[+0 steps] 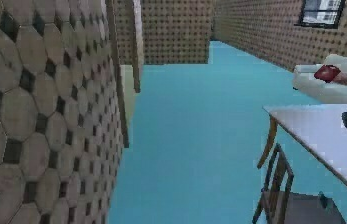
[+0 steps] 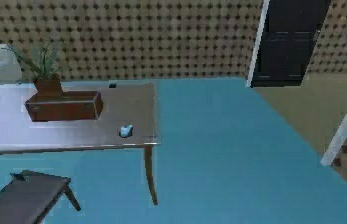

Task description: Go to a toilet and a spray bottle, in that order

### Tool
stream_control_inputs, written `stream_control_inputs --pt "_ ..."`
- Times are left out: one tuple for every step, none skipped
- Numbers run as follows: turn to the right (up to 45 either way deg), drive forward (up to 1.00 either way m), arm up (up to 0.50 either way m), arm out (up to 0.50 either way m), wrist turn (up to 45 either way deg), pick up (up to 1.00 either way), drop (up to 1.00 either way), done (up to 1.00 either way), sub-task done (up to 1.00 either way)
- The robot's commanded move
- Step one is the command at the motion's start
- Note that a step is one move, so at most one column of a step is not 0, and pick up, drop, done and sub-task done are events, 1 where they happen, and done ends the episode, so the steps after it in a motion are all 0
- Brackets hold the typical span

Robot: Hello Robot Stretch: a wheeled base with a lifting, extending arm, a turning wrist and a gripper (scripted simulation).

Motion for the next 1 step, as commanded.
stream_control_inputs --pt "0.0 1.0 0.0 0.0 0.0 0.0 0.0 0.0 0.0"
